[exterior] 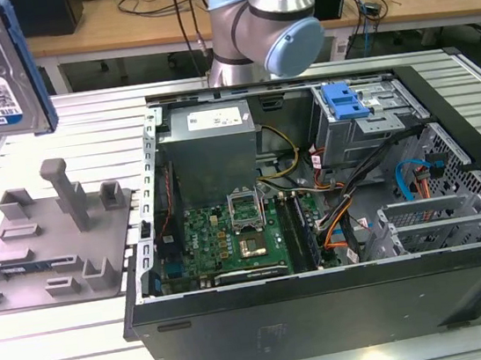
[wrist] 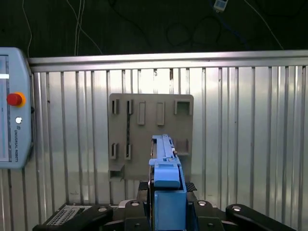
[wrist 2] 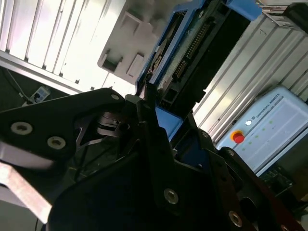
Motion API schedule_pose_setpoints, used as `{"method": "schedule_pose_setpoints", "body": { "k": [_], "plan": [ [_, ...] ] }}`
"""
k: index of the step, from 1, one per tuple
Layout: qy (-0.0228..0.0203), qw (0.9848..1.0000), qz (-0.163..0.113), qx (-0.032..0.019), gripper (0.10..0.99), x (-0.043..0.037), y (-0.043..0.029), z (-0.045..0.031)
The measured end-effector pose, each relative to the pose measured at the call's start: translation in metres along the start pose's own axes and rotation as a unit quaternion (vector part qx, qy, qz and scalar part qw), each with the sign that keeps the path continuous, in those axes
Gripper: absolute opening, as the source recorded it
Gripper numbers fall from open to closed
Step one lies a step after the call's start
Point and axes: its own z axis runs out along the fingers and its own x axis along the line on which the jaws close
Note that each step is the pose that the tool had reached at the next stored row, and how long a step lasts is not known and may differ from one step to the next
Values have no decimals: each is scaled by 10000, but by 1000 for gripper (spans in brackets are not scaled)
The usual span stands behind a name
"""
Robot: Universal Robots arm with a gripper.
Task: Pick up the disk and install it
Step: 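Pick up the disk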
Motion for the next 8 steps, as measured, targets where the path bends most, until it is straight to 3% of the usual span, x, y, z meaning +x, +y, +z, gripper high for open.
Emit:
{"method": "schedule_pose_setpoints", "body": {
  "k": [6,8],
  "plan": [
    [0,10000,0,0,369,205,-339,26],
    [0,10000,1,0,369,249,-418,32]
  ]
}}
